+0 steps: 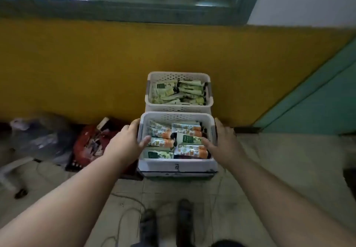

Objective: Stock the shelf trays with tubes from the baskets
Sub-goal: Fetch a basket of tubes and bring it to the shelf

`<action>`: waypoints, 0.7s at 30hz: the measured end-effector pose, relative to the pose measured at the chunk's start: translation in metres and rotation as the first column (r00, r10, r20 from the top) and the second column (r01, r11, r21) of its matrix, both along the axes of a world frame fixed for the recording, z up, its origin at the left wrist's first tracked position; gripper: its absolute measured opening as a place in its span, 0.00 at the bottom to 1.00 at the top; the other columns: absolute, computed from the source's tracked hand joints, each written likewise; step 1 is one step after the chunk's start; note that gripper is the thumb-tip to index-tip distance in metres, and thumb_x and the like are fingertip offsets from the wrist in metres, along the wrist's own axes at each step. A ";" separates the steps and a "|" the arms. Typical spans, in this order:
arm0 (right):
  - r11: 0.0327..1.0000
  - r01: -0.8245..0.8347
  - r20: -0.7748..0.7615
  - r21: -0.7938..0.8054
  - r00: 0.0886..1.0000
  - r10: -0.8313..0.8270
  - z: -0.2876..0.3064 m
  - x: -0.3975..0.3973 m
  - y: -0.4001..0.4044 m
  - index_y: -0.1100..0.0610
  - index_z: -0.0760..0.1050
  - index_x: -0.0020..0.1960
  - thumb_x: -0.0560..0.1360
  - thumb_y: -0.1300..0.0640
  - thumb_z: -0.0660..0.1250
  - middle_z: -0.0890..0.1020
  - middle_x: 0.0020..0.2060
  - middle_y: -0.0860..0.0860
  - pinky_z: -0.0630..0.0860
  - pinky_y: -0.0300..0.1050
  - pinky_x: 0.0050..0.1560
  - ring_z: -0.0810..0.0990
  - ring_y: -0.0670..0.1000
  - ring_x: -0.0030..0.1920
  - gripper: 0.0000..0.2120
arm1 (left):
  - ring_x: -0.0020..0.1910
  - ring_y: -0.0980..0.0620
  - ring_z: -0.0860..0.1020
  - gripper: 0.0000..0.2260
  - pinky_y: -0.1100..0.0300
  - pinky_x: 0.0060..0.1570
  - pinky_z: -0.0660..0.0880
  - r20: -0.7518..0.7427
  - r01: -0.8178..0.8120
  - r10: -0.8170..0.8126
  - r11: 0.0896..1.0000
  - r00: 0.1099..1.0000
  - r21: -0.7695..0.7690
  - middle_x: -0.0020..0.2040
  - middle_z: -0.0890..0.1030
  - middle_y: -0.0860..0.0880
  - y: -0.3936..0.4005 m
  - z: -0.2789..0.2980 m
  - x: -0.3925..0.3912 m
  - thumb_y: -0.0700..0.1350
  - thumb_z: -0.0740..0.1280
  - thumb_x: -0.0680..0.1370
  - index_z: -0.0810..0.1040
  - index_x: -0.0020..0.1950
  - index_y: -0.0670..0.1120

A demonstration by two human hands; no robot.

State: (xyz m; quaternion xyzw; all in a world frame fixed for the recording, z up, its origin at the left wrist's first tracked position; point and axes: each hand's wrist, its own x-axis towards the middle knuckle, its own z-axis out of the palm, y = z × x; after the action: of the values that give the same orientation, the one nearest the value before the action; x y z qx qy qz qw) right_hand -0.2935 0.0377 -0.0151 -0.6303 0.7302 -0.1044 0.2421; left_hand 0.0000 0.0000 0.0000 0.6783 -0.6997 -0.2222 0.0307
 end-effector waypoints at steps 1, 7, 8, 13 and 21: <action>0.999 -0.001 0.063 0.032 0.998 -0.001 -0.008 0.002 0.001 0.44 0.41 0.77 0.74 0.32 0.57 0.63 0.73 0.54 0.71 0.52 0.61 0.67 0.56 0.69 0.41 | 0.59 0.44 0.75 0.32 0.50 0.50 0.75 -0.033 -0.015 0.015 1.000 0.999 0.006 0.67 0.72 0.45 -0.002 -0.006 -0.004 0.63 0.61 0.77 0.55 0.76 0.53; 1.000 -0.004 0.163 0.005 0.987 0.003 -0.037 0.011 0.006 0.45 0.36 0.77 0.72 0.30 0.59 0.54 0.78 0.50 0.70 0.51 0.64 0.61 0.53 0.74 0.46 | 0.65 0.51 0.71 0.30 0.55 0.54 0.71 -0.247 -0.100 0.075 0.991 0.966 -0.088 0.70 0.70 0.50 0.009 -0.029 -0.012 0.56 0.66 0.77 0.58 0.75 0.52; 1.000 -0.014 0.140 -0.004 0.990 0.014 -0.037 0.009 0.004 0.46 0.36 0.78 0.72 0.29 0.59 0.54 0.78 0.50 0.70 0.51 0.65 0.61 0.53 0.74 0.47 | 0.65 0.51 0.71 0.31 0.56 0.54 0.70 -0.268 -0.092 0.061 0.990 0.961 -0.104 0.70 0.70 0.51 0.009 -0.031 -0.011 0.56 0.66 0.77 0.58 0.75 0.52; 0.998 -0.052 0.035 0.028 0.998 0.051 -0.023 0.014 0.002 0.47 0.35 0.78 0.66 0.24 0.60 0.58 0.77 0.51 0.74 0.52 0.61 0.65 0.54 0.72 0.54 | 0.65 0.57 0.69 0.36 0.59 0.60 0.69 -0.360 -0.040 0.000 0.994 0.933 -0.102 0.68 0.69 0.56 0.011 -0.024 -0.006 0.59 0.70 0.73 0.57 0.75 0.52; 0.948 -0.317 0.054 0.016 0.947 0.316 0.094 0.118 -0.007 0.43 0.33 0.76 0.57 0.22 0.66 0.66 0.72 0.49 0.76 0.51 0.58 0.71 0.51 0.67 0.62 | 0.59 0.59 0.73 0.44 0.51 0.57 0.75 -0.475 -0.239 0.195 0.971 0.858 -0.033 0.58 0.77 0.60 0.065 0.071 0.106 0.59 0.78 0.61 0.59 0.71 0.67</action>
State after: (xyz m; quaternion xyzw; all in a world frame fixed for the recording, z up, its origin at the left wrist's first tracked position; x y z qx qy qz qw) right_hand -0.1755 0.0311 0.0787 -0.7334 0.6144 -0.0711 0.2820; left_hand 0.1065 0.0650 0.0714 0.6771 -0.5999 -0.3425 0.2539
